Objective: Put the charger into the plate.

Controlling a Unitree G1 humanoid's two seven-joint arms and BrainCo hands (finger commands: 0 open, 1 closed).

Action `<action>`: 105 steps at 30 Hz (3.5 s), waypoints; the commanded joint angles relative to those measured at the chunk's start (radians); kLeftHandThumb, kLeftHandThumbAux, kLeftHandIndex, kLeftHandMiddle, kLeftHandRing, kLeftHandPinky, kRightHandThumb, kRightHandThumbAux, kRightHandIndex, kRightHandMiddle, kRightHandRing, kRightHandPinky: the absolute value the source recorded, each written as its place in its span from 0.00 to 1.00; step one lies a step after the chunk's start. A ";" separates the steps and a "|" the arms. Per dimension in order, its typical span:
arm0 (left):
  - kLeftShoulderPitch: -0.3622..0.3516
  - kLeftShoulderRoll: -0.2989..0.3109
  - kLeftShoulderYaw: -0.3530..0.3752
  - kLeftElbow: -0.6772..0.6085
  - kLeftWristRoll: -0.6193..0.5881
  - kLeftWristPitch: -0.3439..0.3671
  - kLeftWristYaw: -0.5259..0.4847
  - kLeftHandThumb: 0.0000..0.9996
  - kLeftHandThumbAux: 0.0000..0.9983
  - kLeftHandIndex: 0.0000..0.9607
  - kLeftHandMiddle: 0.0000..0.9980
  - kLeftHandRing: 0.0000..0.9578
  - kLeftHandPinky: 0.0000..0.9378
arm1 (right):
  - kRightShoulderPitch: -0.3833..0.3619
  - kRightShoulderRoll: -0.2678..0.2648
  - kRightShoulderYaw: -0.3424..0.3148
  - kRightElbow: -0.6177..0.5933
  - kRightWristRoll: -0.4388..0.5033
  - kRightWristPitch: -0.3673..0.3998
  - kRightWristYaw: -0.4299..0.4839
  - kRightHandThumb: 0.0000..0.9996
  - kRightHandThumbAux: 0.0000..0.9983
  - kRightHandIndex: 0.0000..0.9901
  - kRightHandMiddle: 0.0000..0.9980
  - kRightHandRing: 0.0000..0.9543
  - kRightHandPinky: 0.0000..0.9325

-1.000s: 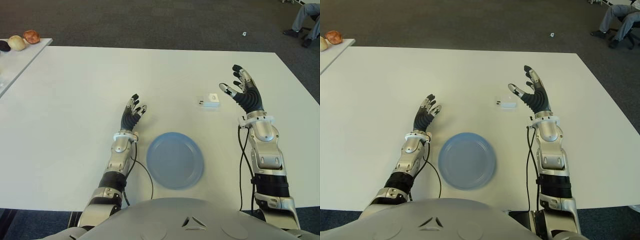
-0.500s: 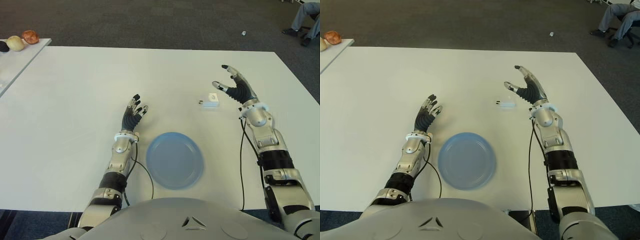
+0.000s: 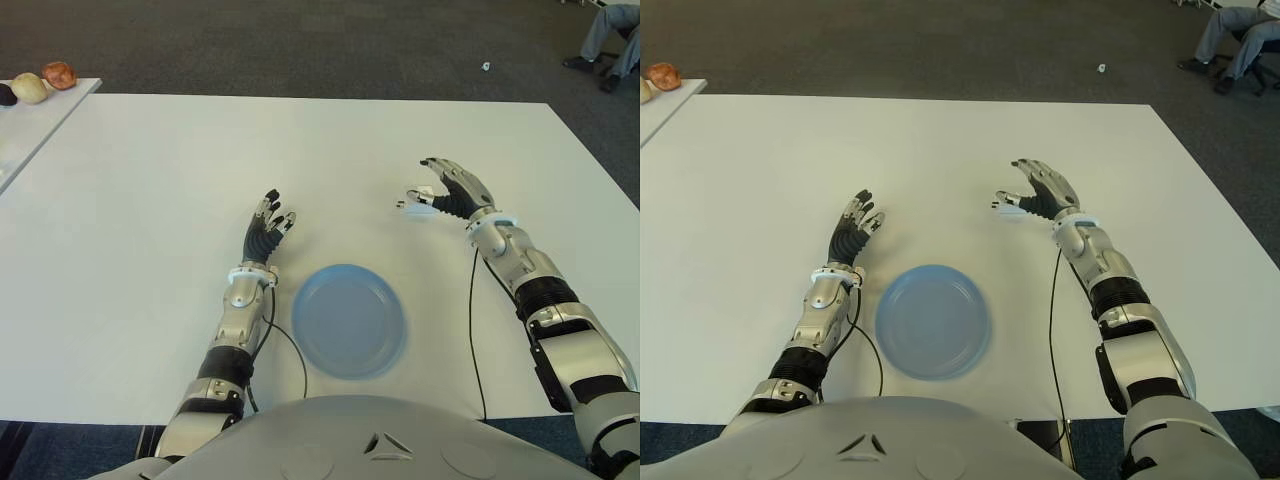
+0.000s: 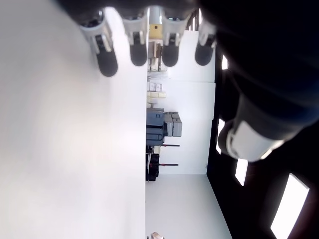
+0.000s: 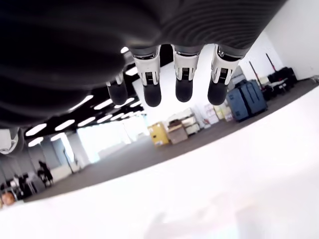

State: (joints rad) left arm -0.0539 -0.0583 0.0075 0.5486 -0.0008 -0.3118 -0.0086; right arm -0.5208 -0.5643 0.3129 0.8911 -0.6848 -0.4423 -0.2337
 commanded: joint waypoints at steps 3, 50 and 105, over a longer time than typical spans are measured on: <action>0.085 -0.009 -0.010 0.040 -0.005 0.085 -0.013 0.20 0.66 0.00 0.04 0.05 0.08 | -0.070 0.016 0.056 0.141 -0.033 -0.051 -0.071 0.23 0.20 0.00 0.00 0.00 0.00; 0.152 0.049 -0.014 -0.051 0.001 0.084 -0.019 0.11 0.64 0.00 0.06 0.07 0.10 | -0.112 0.074 0.221 0.386 -0.045 -0.067 -0.133 0.16 0.28 0.00 0.00 0.00 0.00; 0.176 0.032 0.013 -0.114 -0.019 0.103 -0.001 0.00 0.60 0.01 0.09 0.10 0.13 | 0.222 -0.237 0.158 -0.340 0.180 -0.090 0.657 0.00 0.34 0.00 0.00 0.00 0.00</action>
State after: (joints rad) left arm 0.0803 -0.0246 0.0101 0.3915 -0.0107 -0.2868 -0.0217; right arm -0.3675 -0.7825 0.4559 0.5822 -0.4875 -0.5780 0.3441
